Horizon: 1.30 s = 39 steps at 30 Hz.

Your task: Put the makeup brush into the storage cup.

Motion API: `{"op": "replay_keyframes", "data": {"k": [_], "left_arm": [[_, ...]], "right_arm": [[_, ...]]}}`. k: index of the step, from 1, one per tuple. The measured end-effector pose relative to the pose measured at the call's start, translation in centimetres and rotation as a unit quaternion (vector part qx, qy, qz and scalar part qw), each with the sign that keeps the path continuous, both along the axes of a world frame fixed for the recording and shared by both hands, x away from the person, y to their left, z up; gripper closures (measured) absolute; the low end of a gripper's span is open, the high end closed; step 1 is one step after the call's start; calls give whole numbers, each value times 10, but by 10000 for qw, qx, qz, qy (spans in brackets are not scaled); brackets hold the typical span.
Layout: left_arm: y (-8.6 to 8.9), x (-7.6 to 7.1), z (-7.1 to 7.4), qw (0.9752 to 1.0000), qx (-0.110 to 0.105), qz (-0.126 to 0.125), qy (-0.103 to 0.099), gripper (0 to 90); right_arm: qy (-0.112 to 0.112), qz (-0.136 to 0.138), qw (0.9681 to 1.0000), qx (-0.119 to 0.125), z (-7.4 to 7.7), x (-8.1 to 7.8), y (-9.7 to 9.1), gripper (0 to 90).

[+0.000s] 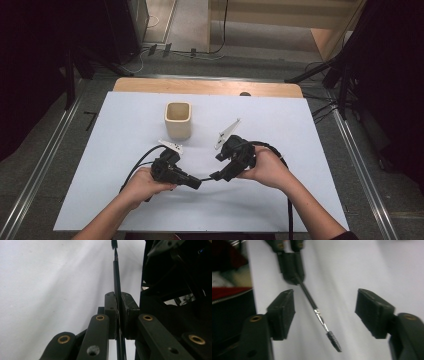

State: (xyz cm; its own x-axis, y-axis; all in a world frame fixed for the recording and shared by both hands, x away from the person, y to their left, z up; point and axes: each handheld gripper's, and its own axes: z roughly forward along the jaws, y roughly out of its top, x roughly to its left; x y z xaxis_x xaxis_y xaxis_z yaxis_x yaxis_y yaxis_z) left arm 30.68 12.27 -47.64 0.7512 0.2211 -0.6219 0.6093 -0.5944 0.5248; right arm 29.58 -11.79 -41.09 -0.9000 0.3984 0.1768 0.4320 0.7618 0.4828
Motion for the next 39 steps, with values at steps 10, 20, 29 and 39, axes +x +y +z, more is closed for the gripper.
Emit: {"op": "replay_keyframes", "data": {"k": [10, 20, 29, 39], "left_arm": [[4, 0, 1, 9993, -139, 341, -106, 848], [15, 0, 1, 9943, -396, 970, -175, 848], [17, -7, -1, 9895, -599, 1299, -208, 848], [16, -20, 0, 9800, -802, 1724, -587, 848]], "right_arm": [[195, -1066, 9891, 998, 5, -8, -19, 242], [27, -1544, 9770, 1468, 6, -24, -36, 243], [-26, -1935, 9646, 1792, -15, -44, -46, 242], [-57, -2156, 9592, 1829, -27, -56, -45, 244]]}}
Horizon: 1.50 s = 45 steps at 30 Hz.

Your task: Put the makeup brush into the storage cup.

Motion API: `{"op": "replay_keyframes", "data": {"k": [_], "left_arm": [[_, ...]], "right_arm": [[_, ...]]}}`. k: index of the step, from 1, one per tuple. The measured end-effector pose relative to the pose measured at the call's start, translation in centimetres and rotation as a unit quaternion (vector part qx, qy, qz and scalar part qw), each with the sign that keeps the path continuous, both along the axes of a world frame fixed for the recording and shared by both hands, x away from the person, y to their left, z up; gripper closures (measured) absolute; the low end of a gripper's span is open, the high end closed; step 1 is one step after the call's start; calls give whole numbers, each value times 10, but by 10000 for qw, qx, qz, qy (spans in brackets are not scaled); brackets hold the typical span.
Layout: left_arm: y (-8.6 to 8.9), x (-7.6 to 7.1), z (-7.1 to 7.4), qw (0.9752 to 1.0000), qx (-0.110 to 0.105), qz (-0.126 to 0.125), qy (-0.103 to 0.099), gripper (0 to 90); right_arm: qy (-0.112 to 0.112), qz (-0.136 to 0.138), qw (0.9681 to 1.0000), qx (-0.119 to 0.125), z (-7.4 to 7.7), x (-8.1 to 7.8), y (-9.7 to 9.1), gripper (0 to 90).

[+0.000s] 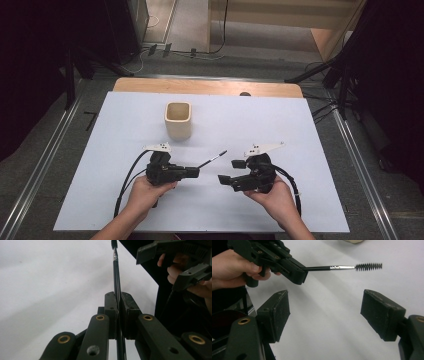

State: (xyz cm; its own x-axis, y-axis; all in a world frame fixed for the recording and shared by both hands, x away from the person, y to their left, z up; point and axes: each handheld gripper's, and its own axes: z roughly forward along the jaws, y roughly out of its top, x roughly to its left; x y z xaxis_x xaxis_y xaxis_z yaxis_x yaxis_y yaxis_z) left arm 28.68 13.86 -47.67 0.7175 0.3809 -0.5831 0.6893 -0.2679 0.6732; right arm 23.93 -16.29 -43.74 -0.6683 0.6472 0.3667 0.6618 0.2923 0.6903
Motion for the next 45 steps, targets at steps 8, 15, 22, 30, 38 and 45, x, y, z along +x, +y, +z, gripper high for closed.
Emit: {"op": "replay_keyframes", "data": {"k": [8, 15, 22, 30, 38, 45], "left_arm": [[-1, -16, -5, 9987, -339, 298, -247, 848], [-6, -24, -7, 9971, -515, 368, -427, 848], [-10, -29, -12, 9950, -637, 477, -601, 848], [-9, -31, -17, 9923, -835, 623, -671, 848], [-13, -30, -19, 9914, -968, 607, -641, 847], [-13, -27, -21, 9902, -1114, 635, -545, 847]], "right_arm": [[-31, -248, 9994, 225, -5, -8, 4, 245], [-63, -415, 9984, 371, -8, -12, 4, 248], [-82, -644, 9965, 528, -9, -14, 6, 247], [-168, -897, 9934, 691, -7, -17, 9, 248], [-136, -1112, 9899, 867, -10, -15, 14, 253], [-41, -1250, 9868, 1027, -11, -11, 19, 261]]}}
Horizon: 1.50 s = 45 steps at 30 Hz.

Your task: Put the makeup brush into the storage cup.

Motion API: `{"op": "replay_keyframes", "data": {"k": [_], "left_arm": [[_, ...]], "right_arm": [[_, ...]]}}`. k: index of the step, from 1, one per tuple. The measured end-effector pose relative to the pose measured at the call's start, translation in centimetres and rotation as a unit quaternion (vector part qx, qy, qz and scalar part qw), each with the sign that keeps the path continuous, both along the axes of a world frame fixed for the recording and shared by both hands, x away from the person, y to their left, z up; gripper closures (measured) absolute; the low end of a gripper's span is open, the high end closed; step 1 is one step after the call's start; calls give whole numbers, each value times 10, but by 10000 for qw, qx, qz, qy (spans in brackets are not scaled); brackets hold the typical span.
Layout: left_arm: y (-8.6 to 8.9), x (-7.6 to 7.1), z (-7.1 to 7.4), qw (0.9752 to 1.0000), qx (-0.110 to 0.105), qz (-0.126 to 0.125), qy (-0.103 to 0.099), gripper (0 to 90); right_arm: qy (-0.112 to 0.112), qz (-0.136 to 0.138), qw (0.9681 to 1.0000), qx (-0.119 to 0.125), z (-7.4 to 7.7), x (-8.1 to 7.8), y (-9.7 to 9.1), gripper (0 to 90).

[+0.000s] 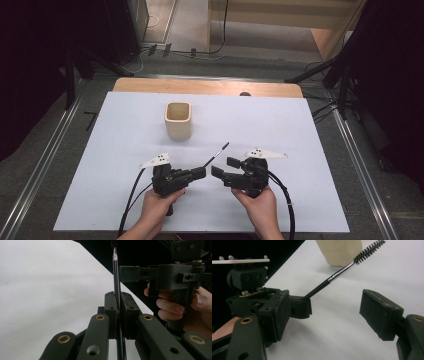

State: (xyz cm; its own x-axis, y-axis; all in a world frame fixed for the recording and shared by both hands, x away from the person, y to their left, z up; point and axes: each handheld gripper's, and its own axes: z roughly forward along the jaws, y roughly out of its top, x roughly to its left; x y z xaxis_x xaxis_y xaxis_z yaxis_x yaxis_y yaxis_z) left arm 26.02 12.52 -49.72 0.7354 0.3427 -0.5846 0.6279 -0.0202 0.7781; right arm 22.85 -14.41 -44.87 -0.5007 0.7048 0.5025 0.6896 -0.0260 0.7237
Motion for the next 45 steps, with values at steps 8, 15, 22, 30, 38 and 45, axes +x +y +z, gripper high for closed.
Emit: {"op": "replay_keyframes", "data": {"k": [8, 15, 22, 30, 38, 45], "left_arm": [[1, 2, -1, 9998, -162, -17, 115, 846], [-1, 1, -2, 9997, -232, -13, 122, 846], [-4, 0, -4, 9994, -339, -40, 109, 845], [-5, 0, -5, 9990, -419, -54, 164, 845], [-3, 1, -5, 9986, -486, -26, 191, 845], [-4, 1, -5, 9980, -585, -89, 226, 846]], "right_arm": [[119, -209, 9992, 309, -4, 6, 5, 276], [194, -329, 9981, 491, -6, 11, 8, 282], [184, -315, 9978, 558, -8, 14, 11, 332], [287, -154, 9971, 687, -12, 21, 15, 411], [405, -89, 9956, 835, -14, 25, 19, 530], [569, -52, 9927, 1062, -15, 28, 16, 675]]}}
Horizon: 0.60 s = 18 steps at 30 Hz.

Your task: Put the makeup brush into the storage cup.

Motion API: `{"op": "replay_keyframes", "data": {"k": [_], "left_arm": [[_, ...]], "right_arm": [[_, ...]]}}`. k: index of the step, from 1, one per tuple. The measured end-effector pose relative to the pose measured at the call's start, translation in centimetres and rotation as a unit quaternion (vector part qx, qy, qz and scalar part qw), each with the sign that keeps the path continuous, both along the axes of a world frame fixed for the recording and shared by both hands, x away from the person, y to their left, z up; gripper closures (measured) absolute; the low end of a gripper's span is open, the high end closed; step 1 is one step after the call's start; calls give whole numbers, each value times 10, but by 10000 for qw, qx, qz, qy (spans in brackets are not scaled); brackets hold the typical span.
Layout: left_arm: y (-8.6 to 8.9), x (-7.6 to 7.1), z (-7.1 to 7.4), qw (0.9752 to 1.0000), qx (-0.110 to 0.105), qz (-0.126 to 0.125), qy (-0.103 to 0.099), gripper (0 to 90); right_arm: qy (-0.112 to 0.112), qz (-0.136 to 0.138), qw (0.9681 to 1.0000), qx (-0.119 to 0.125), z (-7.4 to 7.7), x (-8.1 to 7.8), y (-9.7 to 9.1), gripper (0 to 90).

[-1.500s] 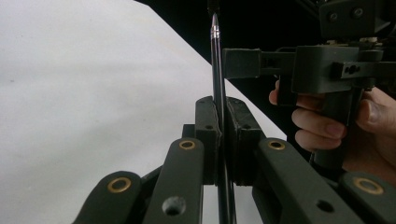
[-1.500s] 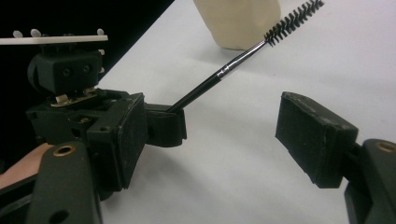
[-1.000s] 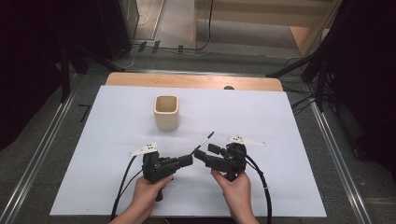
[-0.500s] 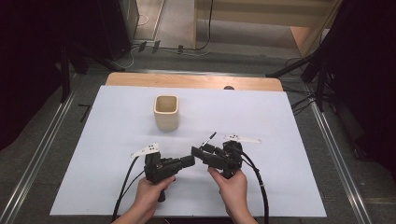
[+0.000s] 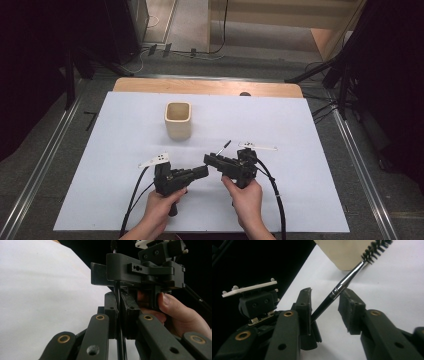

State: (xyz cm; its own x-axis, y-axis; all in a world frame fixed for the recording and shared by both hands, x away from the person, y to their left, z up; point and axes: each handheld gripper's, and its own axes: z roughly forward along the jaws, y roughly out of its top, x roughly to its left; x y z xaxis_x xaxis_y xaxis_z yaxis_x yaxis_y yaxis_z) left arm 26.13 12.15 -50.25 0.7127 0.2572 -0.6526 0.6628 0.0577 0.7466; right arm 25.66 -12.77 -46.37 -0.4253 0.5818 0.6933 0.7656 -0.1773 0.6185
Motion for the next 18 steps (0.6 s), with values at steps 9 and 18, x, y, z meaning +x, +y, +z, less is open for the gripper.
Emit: {"op": "replay_keyframes", "data": {"k": [9, 18], "left_arm": [[-1, 0, -2, 9999, -85, -84, 71, 839], [-3, 3, -2, 9997, -10, -184, 134, 693]], "right_arm": [[127, 122, 9993, 315, 1, 1, -2, 784], [221, 246, 9979, 556, 3, 1, -3, 855]]}}
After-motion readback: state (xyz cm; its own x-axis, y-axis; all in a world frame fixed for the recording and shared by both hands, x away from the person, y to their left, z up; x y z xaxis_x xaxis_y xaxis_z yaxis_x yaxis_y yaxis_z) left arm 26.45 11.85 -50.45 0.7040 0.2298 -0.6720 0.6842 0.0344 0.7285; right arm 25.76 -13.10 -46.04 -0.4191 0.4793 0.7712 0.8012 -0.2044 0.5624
